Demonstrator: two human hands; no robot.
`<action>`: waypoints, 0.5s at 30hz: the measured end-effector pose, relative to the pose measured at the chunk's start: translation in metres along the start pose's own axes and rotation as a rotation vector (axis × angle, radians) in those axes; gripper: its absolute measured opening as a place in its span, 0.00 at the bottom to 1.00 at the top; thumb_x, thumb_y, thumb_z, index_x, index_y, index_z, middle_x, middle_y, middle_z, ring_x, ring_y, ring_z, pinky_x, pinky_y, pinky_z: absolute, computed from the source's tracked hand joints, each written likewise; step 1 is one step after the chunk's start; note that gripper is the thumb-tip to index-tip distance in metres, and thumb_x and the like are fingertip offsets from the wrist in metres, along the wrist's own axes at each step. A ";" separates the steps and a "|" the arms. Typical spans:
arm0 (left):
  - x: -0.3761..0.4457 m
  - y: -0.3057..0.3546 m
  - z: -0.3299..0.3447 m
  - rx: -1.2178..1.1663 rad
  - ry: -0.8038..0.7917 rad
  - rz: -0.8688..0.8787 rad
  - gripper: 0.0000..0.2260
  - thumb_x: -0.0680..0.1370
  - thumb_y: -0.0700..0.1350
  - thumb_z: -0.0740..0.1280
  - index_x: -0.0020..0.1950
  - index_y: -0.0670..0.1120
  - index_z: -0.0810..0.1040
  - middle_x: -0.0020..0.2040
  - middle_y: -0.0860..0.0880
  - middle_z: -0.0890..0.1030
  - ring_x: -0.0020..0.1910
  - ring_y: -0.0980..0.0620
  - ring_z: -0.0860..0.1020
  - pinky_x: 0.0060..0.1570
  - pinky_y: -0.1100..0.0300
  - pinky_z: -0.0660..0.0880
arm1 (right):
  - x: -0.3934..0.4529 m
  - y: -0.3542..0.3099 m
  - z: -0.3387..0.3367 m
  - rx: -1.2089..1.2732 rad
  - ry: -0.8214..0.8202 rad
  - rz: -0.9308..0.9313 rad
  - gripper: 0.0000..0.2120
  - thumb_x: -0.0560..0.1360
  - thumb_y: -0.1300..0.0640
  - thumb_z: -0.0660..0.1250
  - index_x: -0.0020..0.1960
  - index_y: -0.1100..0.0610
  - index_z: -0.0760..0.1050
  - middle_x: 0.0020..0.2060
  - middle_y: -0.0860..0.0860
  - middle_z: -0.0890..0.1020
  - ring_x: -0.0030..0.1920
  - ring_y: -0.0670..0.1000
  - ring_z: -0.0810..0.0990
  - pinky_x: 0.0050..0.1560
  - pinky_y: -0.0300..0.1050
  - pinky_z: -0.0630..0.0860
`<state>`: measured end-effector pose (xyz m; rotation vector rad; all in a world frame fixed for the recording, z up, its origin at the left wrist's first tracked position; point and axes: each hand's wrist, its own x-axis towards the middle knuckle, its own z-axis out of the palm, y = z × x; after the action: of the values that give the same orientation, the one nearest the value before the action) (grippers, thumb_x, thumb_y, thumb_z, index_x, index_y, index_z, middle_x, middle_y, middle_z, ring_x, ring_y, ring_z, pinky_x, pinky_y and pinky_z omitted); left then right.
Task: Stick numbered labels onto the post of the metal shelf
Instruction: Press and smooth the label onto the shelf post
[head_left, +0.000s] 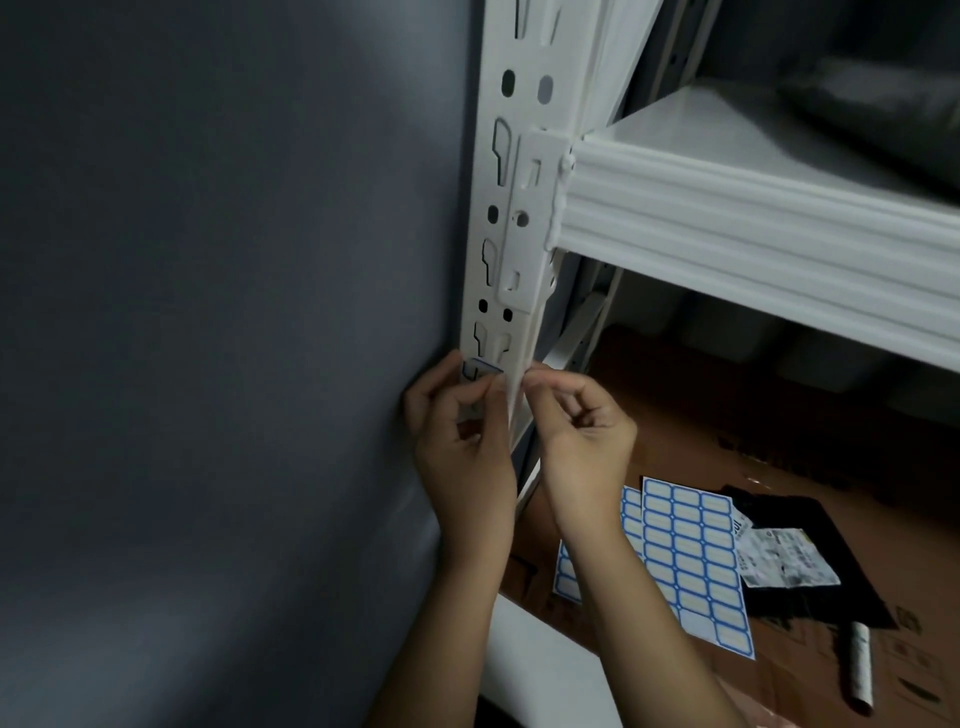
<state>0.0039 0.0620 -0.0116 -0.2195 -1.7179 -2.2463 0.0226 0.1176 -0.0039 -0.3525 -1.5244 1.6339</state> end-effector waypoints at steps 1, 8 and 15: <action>0.000 0.000 0.001 0.005 0.002 0.002 0.08 0.74 0.35 0.69 0.40 0.48 0.78 0.55 0.58 0.73 0.52 0.69 0.75 0.43 0.77 0.72 | 0.000 0.001 0.000 0.003 0.001 -0.004 0.05 0.73 0.72 0.67 0.44 0.65 0.80 0.34 0.49 0.83 0.36 0.39 0.81 0.41 0.29 0.75; -0.001 -0.002 0.008 0.026 0.080 0.066 0.13 0.72 0.32 0.69 0.37 0.51 0.75 0.53 0.57 0.72 0.54 0.67 0.74 0.49 0.76 0.71 | 0.000 0.007 0.001 0.016 0.031 -0.012 0.04 0.73 0.71 0.67 0.44 0.67 0.80 0.32 0.45 0.83 0.37 0.40 0.81 0.43 0.33 0.77; 0.001 -0.003 0.013 0.054 0.107 0.056 0.13 0.70 0.31 0.69 0.37 0.48 0.74 0.53 0.55 0.72 0.52 0.70 0.73 0.47 0.78 0.69 | -0.001 0.007 0.004 -0.015 0.069 0.007 0.03 0.74 0.69 0.67 0.43 0.67 0.80 0.31 0.46 0.81 0.34 0.41 0.79 0.39 0.35 0.76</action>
<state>0.0014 0.0750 -0.0105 -0.1313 -1.6935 -2.1291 0.0178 0.1151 -0.0103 -0.4186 -1.4858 1.5998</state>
